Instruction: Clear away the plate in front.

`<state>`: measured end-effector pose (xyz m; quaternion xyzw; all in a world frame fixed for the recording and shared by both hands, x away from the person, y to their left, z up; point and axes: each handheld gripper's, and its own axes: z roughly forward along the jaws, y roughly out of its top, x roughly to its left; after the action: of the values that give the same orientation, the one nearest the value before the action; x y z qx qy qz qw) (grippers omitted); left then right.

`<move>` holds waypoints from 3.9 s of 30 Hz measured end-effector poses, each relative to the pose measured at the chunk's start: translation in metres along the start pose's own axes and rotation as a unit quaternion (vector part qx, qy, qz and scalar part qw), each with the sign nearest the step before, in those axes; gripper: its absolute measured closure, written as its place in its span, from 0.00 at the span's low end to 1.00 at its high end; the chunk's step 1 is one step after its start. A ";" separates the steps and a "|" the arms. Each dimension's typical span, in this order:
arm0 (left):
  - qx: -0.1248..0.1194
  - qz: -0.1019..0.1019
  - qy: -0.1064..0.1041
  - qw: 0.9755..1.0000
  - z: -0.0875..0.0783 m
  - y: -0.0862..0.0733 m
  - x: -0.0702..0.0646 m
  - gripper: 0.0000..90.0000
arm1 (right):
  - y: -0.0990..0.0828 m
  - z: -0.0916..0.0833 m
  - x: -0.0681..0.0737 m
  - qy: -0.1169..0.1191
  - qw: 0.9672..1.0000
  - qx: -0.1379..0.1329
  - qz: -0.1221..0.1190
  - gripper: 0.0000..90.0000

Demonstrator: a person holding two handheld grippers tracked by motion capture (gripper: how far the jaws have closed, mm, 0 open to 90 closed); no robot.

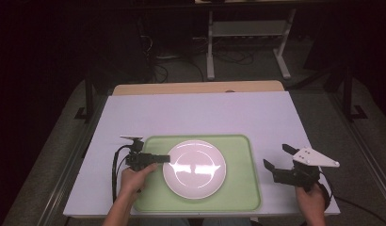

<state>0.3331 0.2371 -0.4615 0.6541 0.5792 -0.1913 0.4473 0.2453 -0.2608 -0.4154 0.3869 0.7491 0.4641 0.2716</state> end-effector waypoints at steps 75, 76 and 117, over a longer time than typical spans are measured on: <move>-0.059 0.150 0.039 0.986 -0.052 0.004 -0.021 0.61 | -0.001 0.001 -0.002 -0.004 1.000 0.010 -0.001 0.15; -0.059 0.155 0.040 0.985 -0.053 0.004 -0.022 0.61 | -0.001 0.001 -0.002 -0.004 1.000 0.010 -0.001 0.15; -0.089 0.386 0.129 0.909 -0.093 -0.031 -0.040 0.29 | -0.006 -0.002 -0.009 -0.008 1.000 0.017 0.010 0.15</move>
<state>0.2691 0.2863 -0.3931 0.8032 0.3484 0.1349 0.4639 0.2472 -0.2710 -0.4196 0.4027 0.7508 0.4510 0.2658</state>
